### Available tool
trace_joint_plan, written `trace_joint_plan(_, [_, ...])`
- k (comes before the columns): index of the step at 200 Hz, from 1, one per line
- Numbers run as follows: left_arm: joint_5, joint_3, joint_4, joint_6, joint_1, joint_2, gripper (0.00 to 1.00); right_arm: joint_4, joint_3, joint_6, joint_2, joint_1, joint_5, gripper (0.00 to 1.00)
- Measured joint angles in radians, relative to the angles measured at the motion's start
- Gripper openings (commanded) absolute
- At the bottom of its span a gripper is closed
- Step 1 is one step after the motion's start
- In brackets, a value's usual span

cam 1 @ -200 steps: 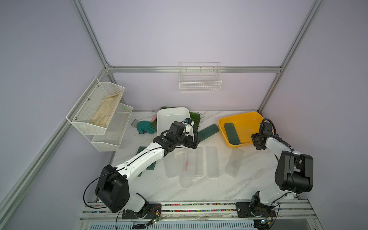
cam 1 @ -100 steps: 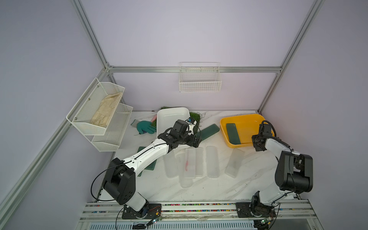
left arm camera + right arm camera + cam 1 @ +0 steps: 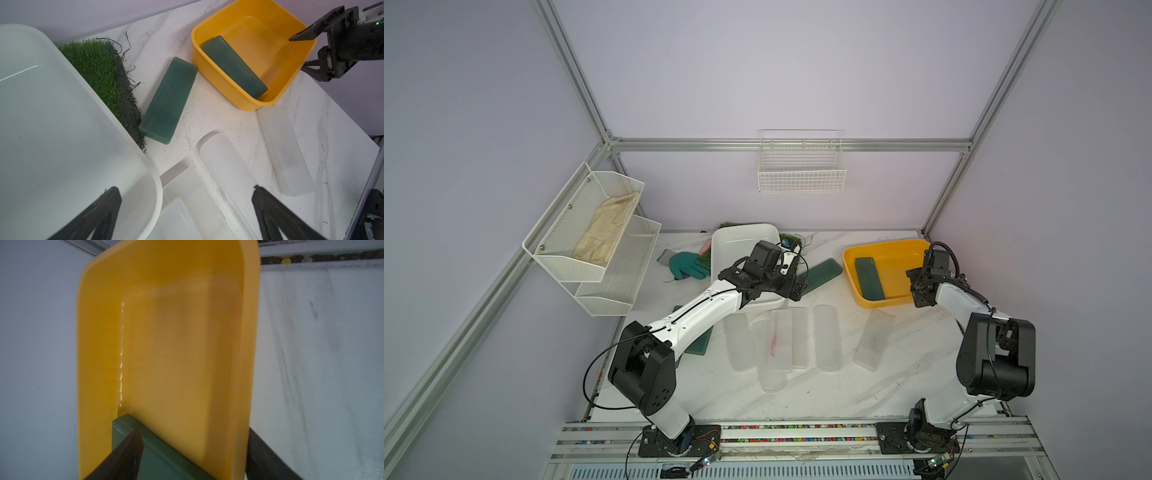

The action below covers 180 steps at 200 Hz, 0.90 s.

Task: Place the pencil cases by color into the storage box
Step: Adjust the storage box at the corner of the board.

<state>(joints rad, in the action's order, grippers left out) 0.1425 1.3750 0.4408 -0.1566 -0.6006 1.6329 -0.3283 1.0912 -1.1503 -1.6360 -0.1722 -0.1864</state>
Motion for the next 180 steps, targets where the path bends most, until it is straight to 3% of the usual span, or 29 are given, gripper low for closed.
trace_joint_plan(37, [0.006, 0.03, 0.04, 0.042, 0.035, -0.007, 1.0, -0.053, 0.137, 0.092, 0.027, 0.196, -0.097, 0.92])
trace_joint_plan(81, [0.023, 0.03, 0.094, 0.065, 0.111, -0.066, 1.0, -0.066, 0.263, 0.129, 0.023, 0.489, -0.138, 0.93])
trace_joint_plan(136, [0.05, 0.027, 0.1, 0.064, 0.127, -0.14, 1.0, -0.1, 0.214, 0.119, -0.002, 0.513, -0.139, 0.93])
trace_joint_plan(180, [0.055, 0.027, 0.1, 0.084, 0.127, -0.142, 1.0, -0.111, 0.307, 0.071, -0.133, 0.586, -0.113, 0.94])
